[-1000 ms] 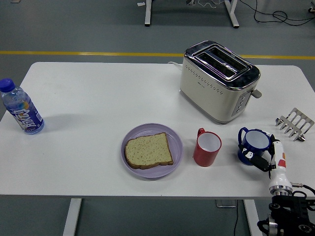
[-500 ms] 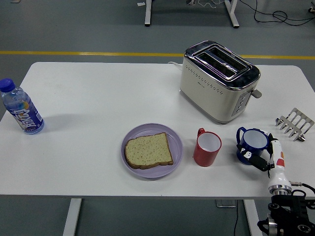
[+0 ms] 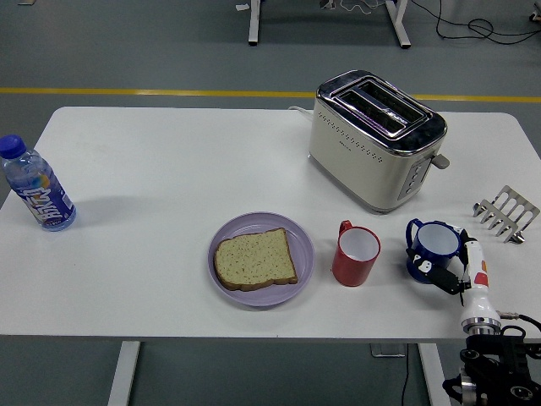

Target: Pick up the cup,pour liquid into bread,place the cup on the desk

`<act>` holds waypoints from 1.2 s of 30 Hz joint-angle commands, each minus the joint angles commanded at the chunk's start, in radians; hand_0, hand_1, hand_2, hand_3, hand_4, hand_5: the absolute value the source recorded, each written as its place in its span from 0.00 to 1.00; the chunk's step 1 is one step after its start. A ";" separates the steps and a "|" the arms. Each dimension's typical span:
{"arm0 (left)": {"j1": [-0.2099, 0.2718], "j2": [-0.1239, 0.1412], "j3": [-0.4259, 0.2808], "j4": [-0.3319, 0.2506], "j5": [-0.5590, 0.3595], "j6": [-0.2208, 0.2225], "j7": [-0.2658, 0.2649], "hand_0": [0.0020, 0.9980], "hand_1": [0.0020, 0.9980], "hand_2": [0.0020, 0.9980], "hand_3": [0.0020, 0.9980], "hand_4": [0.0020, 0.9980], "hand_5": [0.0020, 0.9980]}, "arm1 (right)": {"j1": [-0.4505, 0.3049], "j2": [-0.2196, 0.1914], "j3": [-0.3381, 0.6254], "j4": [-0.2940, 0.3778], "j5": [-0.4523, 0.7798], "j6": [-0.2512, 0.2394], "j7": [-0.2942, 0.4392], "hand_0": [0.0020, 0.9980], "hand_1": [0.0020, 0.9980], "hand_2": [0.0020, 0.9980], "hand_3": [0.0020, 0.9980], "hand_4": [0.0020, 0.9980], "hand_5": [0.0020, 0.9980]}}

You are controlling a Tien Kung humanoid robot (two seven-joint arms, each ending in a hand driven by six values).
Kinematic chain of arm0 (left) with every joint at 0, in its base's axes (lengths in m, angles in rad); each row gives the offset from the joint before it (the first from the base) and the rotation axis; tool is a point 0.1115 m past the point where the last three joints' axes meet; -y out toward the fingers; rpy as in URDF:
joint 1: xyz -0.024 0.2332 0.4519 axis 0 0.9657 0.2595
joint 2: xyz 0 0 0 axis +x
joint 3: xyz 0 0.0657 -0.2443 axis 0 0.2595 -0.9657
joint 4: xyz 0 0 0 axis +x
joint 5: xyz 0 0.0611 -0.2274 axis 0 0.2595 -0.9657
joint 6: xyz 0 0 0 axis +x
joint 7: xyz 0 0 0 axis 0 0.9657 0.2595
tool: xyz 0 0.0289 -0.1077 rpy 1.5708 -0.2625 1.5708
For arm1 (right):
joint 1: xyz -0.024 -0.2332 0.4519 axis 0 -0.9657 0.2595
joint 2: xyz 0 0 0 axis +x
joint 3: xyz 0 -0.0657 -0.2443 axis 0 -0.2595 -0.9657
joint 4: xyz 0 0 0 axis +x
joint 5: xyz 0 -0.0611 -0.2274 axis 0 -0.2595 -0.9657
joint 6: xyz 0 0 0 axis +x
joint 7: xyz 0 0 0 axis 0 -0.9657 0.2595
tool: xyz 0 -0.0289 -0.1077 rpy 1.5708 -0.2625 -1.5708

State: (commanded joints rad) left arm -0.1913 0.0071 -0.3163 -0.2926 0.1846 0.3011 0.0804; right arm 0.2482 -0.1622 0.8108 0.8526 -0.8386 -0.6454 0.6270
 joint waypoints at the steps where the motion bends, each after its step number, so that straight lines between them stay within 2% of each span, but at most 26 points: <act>1: 0.000 0.000 0.001 0.000 -0.001 0.000 -0.001 0.69 0.69 0.70 0.55 0.25 1.00 | 0.000 0.000 0.000 -0.001 -0.001 0.000 0.000 0.64 0.54 0.65 0.71 0.80 0.00; 2: 0.000 0.000 0.001 0.000 -0.002 0.000 -0.001 0.69 0.69 0.70 0.55 0.25 1.00 | 0.000 0.000 0.000 -0.001 -0.002 0.000 0.000 0.66 0.57 0.69 0.77 0.81 0.00; 7: 0.001 0.000 -0.002 0.000 0.003 0.000 0.001 0.69 0.69 0.70 0.55 0.25 1.00 | -0.001 0.000 -0.001 -0.004 -0.019 0.000 -0.006 0.66 0.57 0.69 0.77 0.81 0.00; 8: 0.001 0.000 -0.002 0.000 0.004 0.000 0.001 0.69 0.69 0.70 0.55 0.25 1.00 | -0.001 0.000 -0.001 -0.004 -0.020 0.000 -0.006 0.68 0.59 0.73 0.82 0.82 0.00; 25: 0.005 0.000 -0.015 0.000 0.027 0.000 0.009 0.69 0.69 0.70 0.55 0.25 1.00 | -0.009 0.000 0.002 -0.005 -0.015 0.000 -0.003 0.72 0.63 0.79 0.87 0.83 0.00; 26: 0.005 0.000 -0.015 0.000 0.027 0.000 0.009 0.69 0.69 0.70 0.55 0.25 1.00 | -0.010 0.000 0.002 -0.005 -0.015 0.000 -0.003 0.74 0.67 0.83 0.90 0.84 0.00; 36: 0.005 0.001 -0.010 0.000 0.019 -0.001 0.006 0.69 0.69 0.70 0.55 0.25 1.00 | -0.009 0.001 0.004 -0.006 -0.022 0.000 -0.004 0.77 0.71 0.86 0.92 0.85 0.00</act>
State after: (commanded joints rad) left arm -0.1859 0.0078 -0.3261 -0.2930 0.2035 0.2999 0.0860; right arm 0.2397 -0.1617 0.8150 0.8463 -0.8604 -0.6454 0.6232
